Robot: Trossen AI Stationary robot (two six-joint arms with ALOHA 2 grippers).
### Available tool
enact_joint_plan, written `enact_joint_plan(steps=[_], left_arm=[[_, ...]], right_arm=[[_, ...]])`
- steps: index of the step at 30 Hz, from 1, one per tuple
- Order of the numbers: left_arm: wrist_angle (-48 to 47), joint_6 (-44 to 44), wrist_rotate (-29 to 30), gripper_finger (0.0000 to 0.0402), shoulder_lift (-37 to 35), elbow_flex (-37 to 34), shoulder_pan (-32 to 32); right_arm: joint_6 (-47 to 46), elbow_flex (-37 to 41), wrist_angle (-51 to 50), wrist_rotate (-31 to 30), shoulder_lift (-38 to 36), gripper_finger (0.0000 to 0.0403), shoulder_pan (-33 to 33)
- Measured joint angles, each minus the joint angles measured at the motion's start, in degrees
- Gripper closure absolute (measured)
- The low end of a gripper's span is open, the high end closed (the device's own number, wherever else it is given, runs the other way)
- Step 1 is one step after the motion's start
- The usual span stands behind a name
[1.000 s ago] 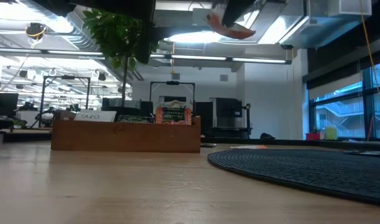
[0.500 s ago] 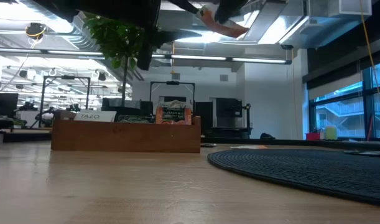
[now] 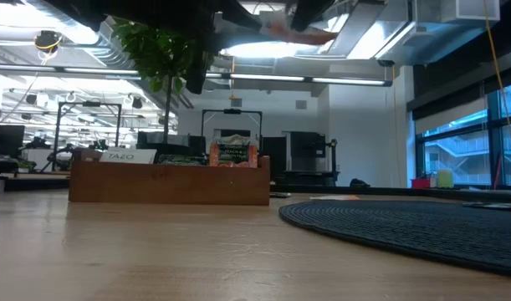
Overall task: Pick & Place Tea
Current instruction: Put the bottom white tea bag into the left section of the wooden organizer
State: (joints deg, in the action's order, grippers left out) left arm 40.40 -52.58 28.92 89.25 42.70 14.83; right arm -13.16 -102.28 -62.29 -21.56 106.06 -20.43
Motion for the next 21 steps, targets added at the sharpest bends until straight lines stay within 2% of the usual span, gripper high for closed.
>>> enact_joint_plan(steps=[7,12,16,21], left_arm=[[0.33,4.73,0.12,0.04,0.0,0.0,0.0],[1.8,4.86,-2.32,0.0399,0.0,0.0,0.0],[0.1,7.56,-10.37,0.04,-1.16,-0.04,-0.78],[-8.5,12.69,-21.54,0.04,-7.67,0.06,-3.41]], right_arm=[[-0.29,0.0,1.27,0.33,0.03,0.0306,-0.02],[-0.09,0.07,3.32,0.3,0.17,0.0286,-0.02],[-0.44,0.1,2.61,0.3,-0.13,0.0284,-0.18],[-4.61,0.09,-0.66,0.24,-4.07,0.0283,-1.93]])
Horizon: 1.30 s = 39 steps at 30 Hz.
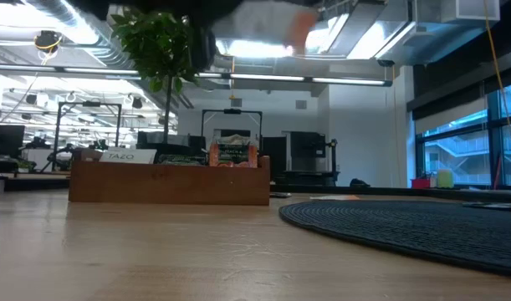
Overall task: Pick & Place Tea
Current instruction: Put the bottom white tea bag into the left section of the wooden organizer
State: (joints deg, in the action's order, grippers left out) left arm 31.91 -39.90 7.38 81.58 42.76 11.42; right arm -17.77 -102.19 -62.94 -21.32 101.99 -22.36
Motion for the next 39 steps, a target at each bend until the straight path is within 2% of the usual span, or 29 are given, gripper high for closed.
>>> enact_joint_plan(steps=[2,6,10,14,19,22,28,39], left_arm=[[-8.3,2.88,-1.94,0.04,-3.32,1.85,-0.96],[-38.27,7.29,-2.53,0.04,-7.44,10.76,-3.61],[-64.97,12.71,-5.71,0.04,-6.76,22.01,-7.9],[-80.84,17.57,-10.84,0.04,-4.4,28.77,-12.5],[-91.31,22.78,-15.41,0.04,-0.82,30.15,-16.33],[-95.42,25.91,-16.01,0.04,1.89,30.15,-17.59],[-96.47,30.07,-16.13,0.04,7.25,30.15,-18.81],[-96.37,27.85,-15.7,0.0398,15.77,30.15,-19.08]], right_arm=[[-2.27,0.0,-1.8,-0.03,-1.28,0.0283,-0.97],[-5.93,0.0,-5.03,-2.6,-2.49,0.0283,-2.64],[-5.91,0.02,-5.74,-8.32,-2.41,0.0283,-3.18],[-6.07,0.45,-5.01,-12.97,-2.25,0.0283,-2.81],[-6.19,2.91,-2.47,-16.66,-2.23,0.0283,-1.81],[-6.2,5.43,1.33,-17.18,-2.23,0.0283,-0.87],[-6.22,10.13,6.71,-16.97,-2.21,0.0283,0.89],[-8.95,12.92,7.96,-16.3,-2.21,0.0283,1.89]])
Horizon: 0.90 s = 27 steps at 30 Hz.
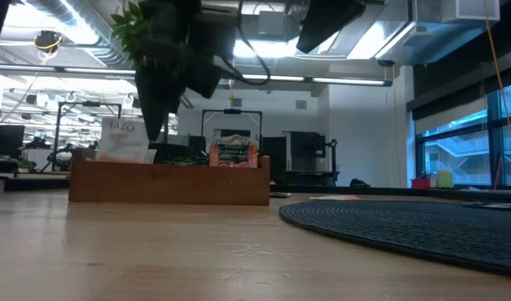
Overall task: Pick & Place Tea
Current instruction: Put the bottom white tea bag into the left section of the wooden organizer, then put the white tea bag into the left section of the wooden organizer
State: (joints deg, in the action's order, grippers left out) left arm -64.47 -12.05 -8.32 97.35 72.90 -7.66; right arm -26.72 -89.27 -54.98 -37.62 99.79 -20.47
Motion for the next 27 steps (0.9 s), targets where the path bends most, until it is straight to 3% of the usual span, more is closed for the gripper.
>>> enact_joint_plan(steps=[11,17,27], left_arm=[[0.2,-2.19,1.08,0.0392,1.13,0.0,-0.38],[-0.09,-1.87,1.25,0.0369,0.94,0.0,-1.61],[-0.13,-0.29,3.75,0.0348,-6.23,-0.02,-3.9]], right_arm=[[0.28,0.0,-0.14,0.21,0.0,0.0283,0.02],[0.33,0.0,-0.17,0.19,0.0,0.0283,0.01],[0.09,0.0,-0.09,0.2,0.0,0.0283,0.02]])
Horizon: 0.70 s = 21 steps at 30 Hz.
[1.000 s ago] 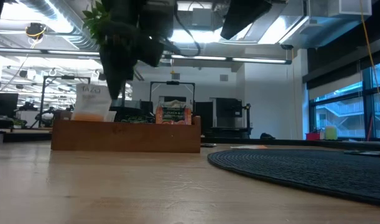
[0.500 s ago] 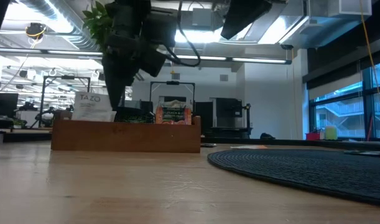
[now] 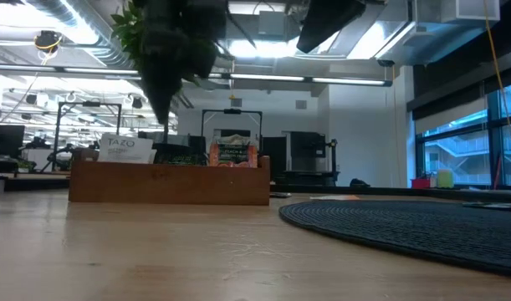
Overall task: Pick & Place Tea
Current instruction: Put the white tea bag into the left section of the wooden organizer
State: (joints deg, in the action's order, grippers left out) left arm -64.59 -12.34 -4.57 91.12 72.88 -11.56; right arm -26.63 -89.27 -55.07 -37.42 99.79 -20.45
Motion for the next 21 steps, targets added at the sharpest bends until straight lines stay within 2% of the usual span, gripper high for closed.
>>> enact_joint_plan(steps=[2,6,10,12,16,18,21], left_arm=[[0.66,0.01,3.0,0.0349,-3.12,0.0,-0.3],[4.36,-0.33,7.26,0.0351,-9.3,0.0,0.24],[9.65,-0.5,9.05,0.035,-14.45,-0.69,2.07],[13.63,-1.66,8.41,0.0348,-17.31,-2.35,3.2],[25.06,-2.05,1.03,0.0348,-23.06,-8.14,4.14],[30.95,-2.12,-1.36,0.035,-25.67,-11.61,4.18],[38.47,-3.34,-0.97,0.0352,-28.71,-16.57,4.12]], right_arm=[[-0.37,0.0,0.54,0.7,0.0,0.0283,0.0],[-1.68,-0.02,2.47,5.82,0.0,0.0283,0.02],[-12.27,-0.05,-0.92,4.52,0.0,0.0283,1.83],[-16.73,-0.07,-6.88,4.13,-0.04,0.0283,3.5],[-25.13,0.07,-19.7,4.05,-0.17,0.0283,7.75],[-27.21,1.27,-21.1,4.08,-0.26,0.0283,10.61],[-27.12,3.99,-19.25,4.99,-0.26,0.0283,15.43]])
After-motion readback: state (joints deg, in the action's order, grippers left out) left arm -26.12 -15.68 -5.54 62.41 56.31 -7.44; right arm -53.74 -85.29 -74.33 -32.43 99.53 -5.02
